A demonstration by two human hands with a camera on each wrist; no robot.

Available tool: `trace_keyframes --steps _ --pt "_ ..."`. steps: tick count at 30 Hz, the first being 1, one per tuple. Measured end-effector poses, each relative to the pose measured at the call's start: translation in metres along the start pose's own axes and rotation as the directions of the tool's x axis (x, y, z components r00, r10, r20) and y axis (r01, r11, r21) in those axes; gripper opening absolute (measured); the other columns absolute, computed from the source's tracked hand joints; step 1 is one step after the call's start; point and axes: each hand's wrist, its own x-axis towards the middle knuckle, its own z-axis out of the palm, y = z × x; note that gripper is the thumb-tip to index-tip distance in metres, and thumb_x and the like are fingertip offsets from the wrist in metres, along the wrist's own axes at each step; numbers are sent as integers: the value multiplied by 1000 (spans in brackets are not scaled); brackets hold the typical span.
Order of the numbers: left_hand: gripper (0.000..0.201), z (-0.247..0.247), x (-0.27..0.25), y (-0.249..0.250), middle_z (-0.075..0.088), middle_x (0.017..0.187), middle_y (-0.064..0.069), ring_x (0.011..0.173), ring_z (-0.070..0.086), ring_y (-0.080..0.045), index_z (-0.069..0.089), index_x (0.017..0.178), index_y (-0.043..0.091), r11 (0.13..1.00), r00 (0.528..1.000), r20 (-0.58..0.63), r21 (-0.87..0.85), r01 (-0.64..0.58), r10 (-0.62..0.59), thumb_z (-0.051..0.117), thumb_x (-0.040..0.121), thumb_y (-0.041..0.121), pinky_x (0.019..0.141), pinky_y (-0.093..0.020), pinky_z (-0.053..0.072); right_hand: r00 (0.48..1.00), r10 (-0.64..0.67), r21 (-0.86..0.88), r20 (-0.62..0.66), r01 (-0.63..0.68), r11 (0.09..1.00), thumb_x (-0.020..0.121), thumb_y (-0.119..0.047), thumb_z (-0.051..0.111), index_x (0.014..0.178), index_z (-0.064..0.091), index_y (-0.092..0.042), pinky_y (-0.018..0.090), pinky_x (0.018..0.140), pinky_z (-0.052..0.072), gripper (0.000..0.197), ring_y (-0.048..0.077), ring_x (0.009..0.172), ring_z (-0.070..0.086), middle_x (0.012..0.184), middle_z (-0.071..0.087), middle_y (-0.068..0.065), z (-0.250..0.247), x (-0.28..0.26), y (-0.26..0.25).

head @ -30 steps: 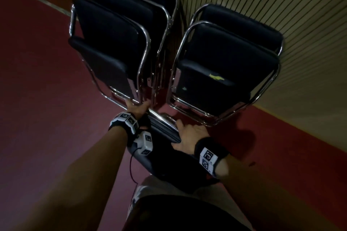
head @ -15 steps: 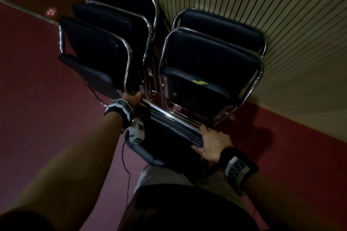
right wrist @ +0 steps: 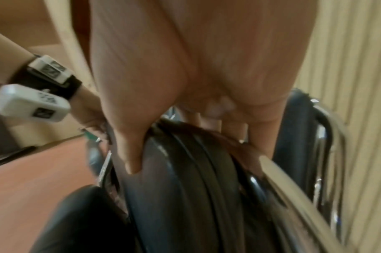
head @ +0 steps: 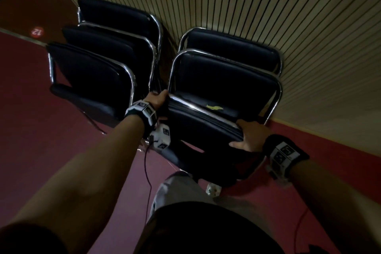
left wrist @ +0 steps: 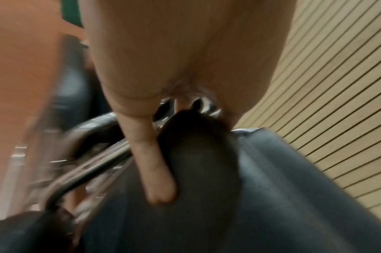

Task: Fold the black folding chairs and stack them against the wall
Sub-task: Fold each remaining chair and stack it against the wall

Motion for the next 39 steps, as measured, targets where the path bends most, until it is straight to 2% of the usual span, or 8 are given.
trace_keyframes --steps 5,8,10,12,15,19,27,39 --pt "64 4 14 47 61 115 -15 88 68 -36 53 131 12 995 992 119 -93 48 -36 66 83 53 72 -57 61 990 2 65 -143 8 998 82 -56 75 144 48 -22 42 104 46 76 31 125 53 139 51 9 -37 32 13" --pt "92 16 23 66 40 146 -17 115 58 -45 44 144 36 992 999 37 121 -27 23 58 68 86 96 -56 52 946 146 18 -290 -147 989 90 -53 67 156 33 -24 50 105 42 79 41 132 42 153 35 16 -48 52 18" --pt "82 25 23 75 22 156 -16 135 39 -47 39 149 37 904 982 -10 391 -171 190 44 82 82 115 -52 34 925 215 37 -313 -215 976 95 -48 63 158 28 -24 52 108 41 76 43 132 40 155 33 16 -41 65 15" --pt "73 31 15 79 17 159 -9 141 25 -45 35 151 39 774 936 52 547 -319 349 38 88 78 115 -56 28 908 217 29 -359 -221 975 96 -46 62 156 29 -24 56 106 41 72 43 129 44 153 39 15 -30 65 11" --pt "81 38 17 77 23 158 1 141 20 -41 34 147 43 587 892 215 687 -428 398 29 80 90 111 -62 28 894 278 77 -350 -269 960 97 -43 60 156 29 -29 61 104 37 68 40 134 39 155 38 9 -22 65 9" --pt "101 34 26 80 23 157 -7 142 22 -41 29 148 35 507 893 246 752 -421 378 26 70 98 111 -63 28 895 305 101 -326 -288 952 97 -37 63 154 26 -36 73 101 36 68 41 136 33 155 34 7 -32 76 10" --pt "102 35 38 79 27 151 -18 137 25 -41 27 151 28 518 889 240 741 -427 389 36 73 93 111 -58 31 888 349 112 -300 -331 937 94 -41 64 152 29 -32 61 96 46 68 44 133 34 148 37 11 -31 74 3" --pt "86 42 29 81 31 150 -20 136 27 -44 30 149 28 401 898 200 841 -362 392 30 84 85 110 -57 27 883 366 115 -295 -347 931 95 -39 63 150 27 -26 67 95 40 67 44 134 33 149 33 15 -30 70 -3"
